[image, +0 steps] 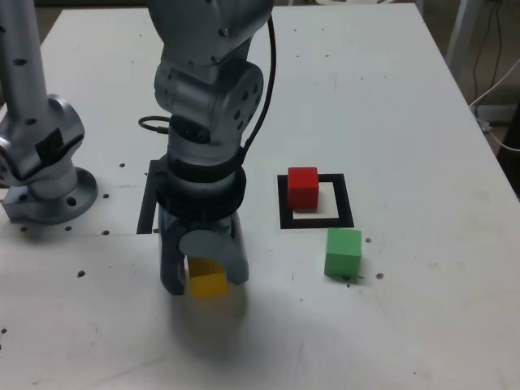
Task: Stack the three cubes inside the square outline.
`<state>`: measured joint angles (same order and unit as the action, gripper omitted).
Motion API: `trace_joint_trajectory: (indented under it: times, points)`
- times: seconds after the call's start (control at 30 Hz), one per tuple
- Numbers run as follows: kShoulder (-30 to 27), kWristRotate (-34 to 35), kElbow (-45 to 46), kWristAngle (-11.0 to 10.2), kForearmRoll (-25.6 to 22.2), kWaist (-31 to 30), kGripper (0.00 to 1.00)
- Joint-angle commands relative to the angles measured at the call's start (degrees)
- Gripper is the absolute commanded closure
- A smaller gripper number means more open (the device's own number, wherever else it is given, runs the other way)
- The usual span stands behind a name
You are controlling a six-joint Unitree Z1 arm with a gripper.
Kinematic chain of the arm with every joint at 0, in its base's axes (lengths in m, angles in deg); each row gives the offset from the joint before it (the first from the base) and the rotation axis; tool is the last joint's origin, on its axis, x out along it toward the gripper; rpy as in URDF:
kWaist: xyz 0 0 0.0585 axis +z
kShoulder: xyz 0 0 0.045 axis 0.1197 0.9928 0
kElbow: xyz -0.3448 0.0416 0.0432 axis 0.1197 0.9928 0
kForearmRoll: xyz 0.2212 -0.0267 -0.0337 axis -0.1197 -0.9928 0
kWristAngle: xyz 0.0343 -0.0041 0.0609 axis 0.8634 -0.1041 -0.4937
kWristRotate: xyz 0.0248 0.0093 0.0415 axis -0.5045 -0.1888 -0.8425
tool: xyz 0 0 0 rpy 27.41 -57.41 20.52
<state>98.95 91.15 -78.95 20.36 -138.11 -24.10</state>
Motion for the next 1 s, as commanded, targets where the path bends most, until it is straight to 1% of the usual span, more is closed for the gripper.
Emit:
trace_joint_trajectory:
  times: [0.0,0.03,0.1,0.4,0.47,0.53,0.6,0.67,0.77,0.83,0.97]
  points:
    - [0.14,-0.13,-0.13,-0.5,0.47,0.13,0.77]
    - [0.09,-0.11,-0.17,-0.75,0.62,0.13,0.81]
    - [-0.08,0.0,-0.21,-1.07,0.78,0.13,0.84]
    - [-1.78,0.37,-1.15,-1.73,-1.65,0.13,0.94]
    - [-2.39,0.37,-1.75,-2.34,-2.87,0.17,0.95]
    - [-3.44,0.13,-3.16,-3.69,-5.29,0.62,0.96]
    - [-4.27,-0.91,-5.37,-4.92,-8.8,1.65,0.96]
    - [-4.6,-3.17,-8.5,-6.13,-12.99,3.38,0.96]
    - [-3.92,-9.0,-13.8,-7.42,-18.19,6.91,0.96]
    - [-3.01,-13.7,-16.78,-8.1,-19.77,9.55,0.96]
    - [-0.99,-22.12,-20.4,-8.58,-20.02,14.69,0.95]
